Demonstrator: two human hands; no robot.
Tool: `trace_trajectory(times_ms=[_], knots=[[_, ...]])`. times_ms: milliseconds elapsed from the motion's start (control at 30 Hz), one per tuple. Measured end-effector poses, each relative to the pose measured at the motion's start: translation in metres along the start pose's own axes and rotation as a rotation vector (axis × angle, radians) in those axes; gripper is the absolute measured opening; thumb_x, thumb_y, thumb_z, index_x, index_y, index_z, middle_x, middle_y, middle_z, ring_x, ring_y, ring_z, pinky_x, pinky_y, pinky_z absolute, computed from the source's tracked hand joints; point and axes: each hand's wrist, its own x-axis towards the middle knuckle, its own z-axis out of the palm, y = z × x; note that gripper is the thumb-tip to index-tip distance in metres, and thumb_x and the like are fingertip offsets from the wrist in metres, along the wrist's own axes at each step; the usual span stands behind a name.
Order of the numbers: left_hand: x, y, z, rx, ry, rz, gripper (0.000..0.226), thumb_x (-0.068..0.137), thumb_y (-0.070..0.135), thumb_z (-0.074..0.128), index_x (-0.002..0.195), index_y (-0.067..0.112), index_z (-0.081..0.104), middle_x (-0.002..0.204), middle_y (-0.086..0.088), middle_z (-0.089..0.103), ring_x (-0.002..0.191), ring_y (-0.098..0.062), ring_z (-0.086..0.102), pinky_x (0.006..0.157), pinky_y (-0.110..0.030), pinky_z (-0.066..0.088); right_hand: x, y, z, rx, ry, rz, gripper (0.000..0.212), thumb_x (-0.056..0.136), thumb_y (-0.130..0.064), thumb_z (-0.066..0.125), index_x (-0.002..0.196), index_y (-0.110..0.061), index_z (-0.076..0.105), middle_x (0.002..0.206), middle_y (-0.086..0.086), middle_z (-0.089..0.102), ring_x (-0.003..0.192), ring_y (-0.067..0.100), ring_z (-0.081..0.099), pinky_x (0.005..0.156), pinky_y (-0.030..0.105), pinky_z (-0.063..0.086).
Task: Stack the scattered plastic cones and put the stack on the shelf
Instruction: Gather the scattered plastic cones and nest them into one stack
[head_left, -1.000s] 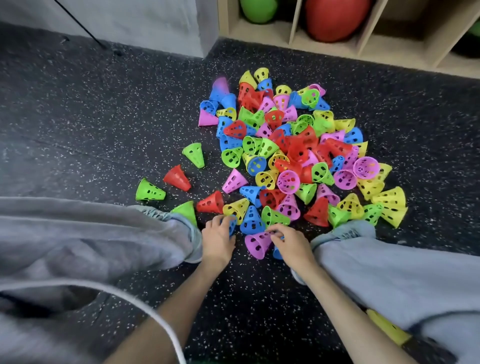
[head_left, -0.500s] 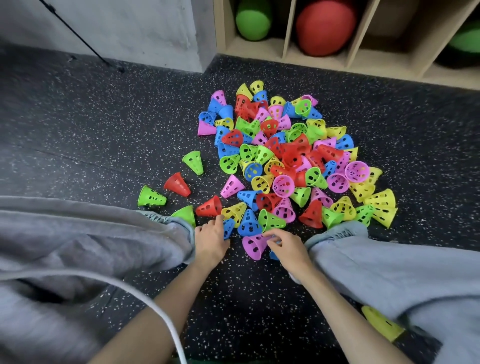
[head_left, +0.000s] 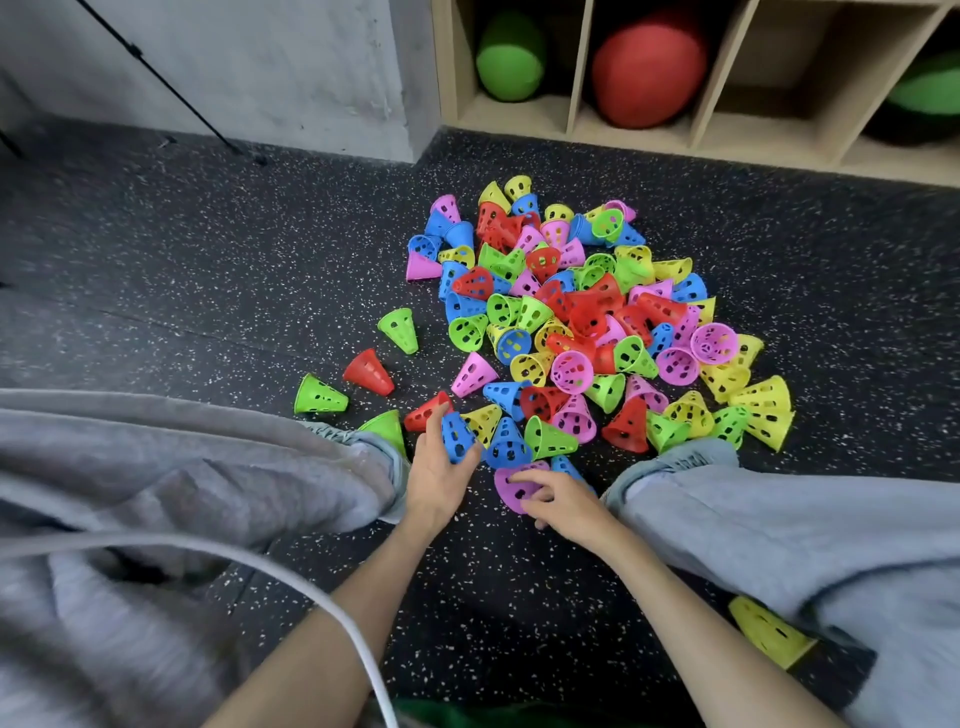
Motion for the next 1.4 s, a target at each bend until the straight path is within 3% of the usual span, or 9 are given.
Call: trace_trajectory(times_ms=[167, 367, 533, 633, 733, 867, 967, 1233, 1400], knots=[[-0.003, -0.006, 0.005, -0.036, 0.003, -0.033, 0.069, 0.091, 0.038, 0.073, 0.149, 0.030, 0.036, 0.113, 0.011, 0.064, 0.108, -0.013, 0.061, 0.088, -0.033, 0.052, 0.000, 0.003, 0.001, -0.137, 0.015, 0.018, 0.048, 0.097, -0.019, 0.060, 0.138, -0.043, 0.054, 0.098, -0.010, 0.064, 0.080, 0.010, 0.064, 0.076, 0.030, 0.052], [0.000, -0.010, 0.009, -0.118, 0.024, -0.112, 0.072, 0.087, 0.042, 0.075, 0.146, 0.032, 0.035, 0.125, 0.007, 0.066, 0.115, -0.013, 0.062, 0.098, -0.037, 0.053, 0.006, 0.008, -0.002, -0.232, 0.115, -0.005, 0.056, 0.099, -0.017, 0.056, 0.149, -0.040, 0.044, 0.133, -0.006, 0.042, 0.108, 0.016, 0.057, 0.085, 0.030, 0.047], [0.000, -0.006, 0.009, -0.220, 0.033, -0.179, 0.059, 0.089, 0.030, 0.077, 0.133, 0.022, 0.038, 0.101, -0.003, 0.070, 0.088, -0.017, 0.069, 0.072, -0.026, 0.055, 0.005, 0.010, -0.004, -0.278, 0.167, 0.028, 0.063, 0.100, -0.019, 0.057, 0.157, -0.027, 0.034, 0.147, -0.004, 0.044, 0.117, 0.019, 0.059, 0.091, 0.034, 0.051], [0.002, -0.009, 0.009, -0.294, 0.057, -0.218, 0.060, 0.087, 0.033, 0.080, 0.126, 0.023, 0.036, 0.105, -0.007, 0.069, 0.088, -0.018, 0.070, 0.071, -0.027, 0.056, 0.004, 0.007, -0.005, -0.195, 0.253, 0.038, 0.057, 0.099, -0.021, 0.061, 0.153, -0.023, 0.041, 0.147, -0.004, 0.048, 0.124, 0.019, 0.056, 0.096, 0.035, 0.048], [0.003, -0.008, 0.009, -0.427, 0.093, -0.277, 0.070, 0.077, 0.041, 0.085, 0.123, 0.024, 0.036, 0.109, -0.009, 0.069, 0.091, -0.020, 0.072, 0.079, -0.039, 0.062, 0.005, 0.005, -0.006, 0.053, 0.348, 0.035, 0.043, 0.096, -0.018, 0.065, 0.138, -0.023, 0.058, 0.133, -0.006, 0.062, 0.120, 0.016, 0.059, 0.098, 0.036, 0.048], [0.000, 0.002, 0.007, -0.592, 0.057, -0.301, 0.067, 0.085, 0.033, 0.082, 0.132, 0.023, 0.036, 0.115, -0.006, 0.064, 0.099, -0.020, 0.070, 0.085, -0.046, 0.063, 0.006, 0.003, -0.009, 0.214, 0.463, 0.031, 0.019, 0.097, -0.022, 0.063, 0.114, -0.020, 0.071, 0.101, -0.006, 0.074, 0.068, 0.009, 0.070, 0.067, 0.030, 0.053], [-0.005, 0.010, 0.009, -0.631, 0.019, -0.338, 0.053, 0.091, 0.035, 0.076, 0.128, 0.019, 0.042, 0.119, -0.007, 0.063, 0.106, -0.020, 0.070, 0.087, -0.043, 0.062, 0.006, 0.002, -0.012, 0.305, 0.553, 0.033, 0.017, 0.101, -0.022, 0.059, 0.104, -0.013, 0.073, 0.088, -0.005, 0.075, 0.053, 0.011, 0.067, 0.056, 0.026, 0.048], [-0.010, 0.020, 0.020, -0.697, 0.000, -0.378, 0.053, 0.088, 0.032, 0.080, 0.118, 0.005, 0.048, 0.120, -0.015, 0.063, 0.103, -0.018, 0.073, 0.084, -0.036, 0.063, -0.002, -0.001, -0.015, 0.406, 0.519, -0.009, 0.026, 0.102, -0.022, 0.058, 0.080, -0.021, 0.071, 0.073, -0.004, 0.075, 0.048, 0.012, 0.064, 0.055, 0.022, 0.049], [-0.015, 0.026, 0.026, -0.652, -0.058, -0.366, 0.048, 0.088, 0.028, 0.081, 0.118, 0.008, 0.049, 0.114, -0.010, 0.064, 0.087, -0.007, 0.075, 0.081, -0.032, 0.063, -0.005, -0.010, -0.014, 0.455, 0.368, -0.046, 0.022, 0.101, -0.019, 0.061, 0.085, -0.015, 0.075, 0.072, 0.003, 0.076, 0.050, 0.012, 0.062, 0.054, 0.019, 0.051]])
